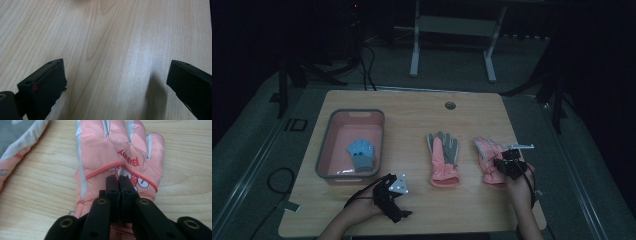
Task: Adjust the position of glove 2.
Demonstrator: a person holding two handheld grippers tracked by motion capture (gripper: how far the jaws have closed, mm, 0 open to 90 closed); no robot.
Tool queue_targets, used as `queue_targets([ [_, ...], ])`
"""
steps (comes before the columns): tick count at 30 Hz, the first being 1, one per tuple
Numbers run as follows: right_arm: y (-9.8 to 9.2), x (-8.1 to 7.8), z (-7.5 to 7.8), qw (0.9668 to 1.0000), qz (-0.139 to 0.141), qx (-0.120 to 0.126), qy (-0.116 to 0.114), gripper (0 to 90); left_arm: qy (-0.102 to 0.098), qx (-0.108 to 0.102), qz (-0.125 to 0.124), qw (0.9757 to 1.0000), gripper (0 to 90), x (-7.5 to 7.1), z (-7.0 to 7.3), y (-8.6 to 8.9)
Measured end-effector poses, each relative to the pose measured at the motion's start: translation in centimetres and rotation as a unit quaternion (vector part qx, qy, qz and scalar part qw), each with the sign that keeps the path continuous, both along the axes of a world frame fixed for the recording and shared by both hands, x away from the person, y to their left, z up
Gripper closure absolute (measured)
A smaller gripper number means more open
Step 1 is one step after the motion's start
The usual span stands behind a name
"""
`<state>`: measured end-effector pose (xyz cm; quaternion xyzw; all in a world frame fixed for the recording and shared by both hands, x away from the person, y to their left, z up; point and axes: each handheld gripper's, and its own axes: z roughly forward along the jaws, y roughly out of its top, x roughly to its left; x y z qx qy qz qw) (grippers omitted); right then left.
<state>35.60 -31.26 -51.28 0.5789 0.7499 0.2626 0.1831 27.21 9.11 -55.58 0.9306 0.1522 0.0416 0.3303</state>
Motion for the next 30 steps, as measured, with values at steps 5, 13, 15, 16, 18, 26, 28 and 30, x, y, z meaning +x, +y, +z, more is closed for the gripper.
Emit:
queue_targets([
  [5, -1.9, 0.2, 2.1, 0.9973, 0.069, 0.015, -0.019, 74.9, -0.001, 0.000, 0.000, 1.0000, 2.5, 0.0, 0.1, 0.0],
  [13, -3.7, 0.5, 1.7, 0.9944, 0.091, 0.053, -0.004, 64.7, 0.000, 0.002, 0.001, 1.0000, 2.6, 0.0, 0.0, 0.0],
  [15, -3.4, 0.5, 1.3, 0.9941, 0.093, 0.056, 0.001, 64.4, 0.000, 0.002, 0.001, 1.0000, 2.5, 0.0, 0.0, 0.0],
  [16, -3.2, 0.5, 1.2, 0.9938, 0.096, 0.055, 0.004, 64.2, 0.000, 0.003, 0.001, 1.0000, 2.5, 0.0, 0.0, 0.0],
  [18, -2.8, 0.8, 0.6, 0.9936, 0.099, 0.053, 0.010, 63.6, 0.000, 0.003, 0.001, 1.0000, 2.5, 0.0, 0.0, 0.0],
  [26, -1.9, 1.1, -0.6, 0.9952, 0.094, 0.024, 0.012, 86.8, -0.001, 0.001, 0.002, 1.0000, 2.5, 0.0, 0.0, 0.0],
  [28, -1.6, 0.7, -0.3, 0.9967, 0.078, 0.021, -0.001, 89.0, -0.003, 0.000, 0.002, 1.0000, 2.5, 0.0, 0.1, 0.0],
  [30, -1.5, 0.5, -0.1, 0.9971, 0.073, 0.019, -0.008, 89.3, -0.002, 0.000, 0.001, 1.0000, 2.5, 0.0, 0.1, 0.0],
])
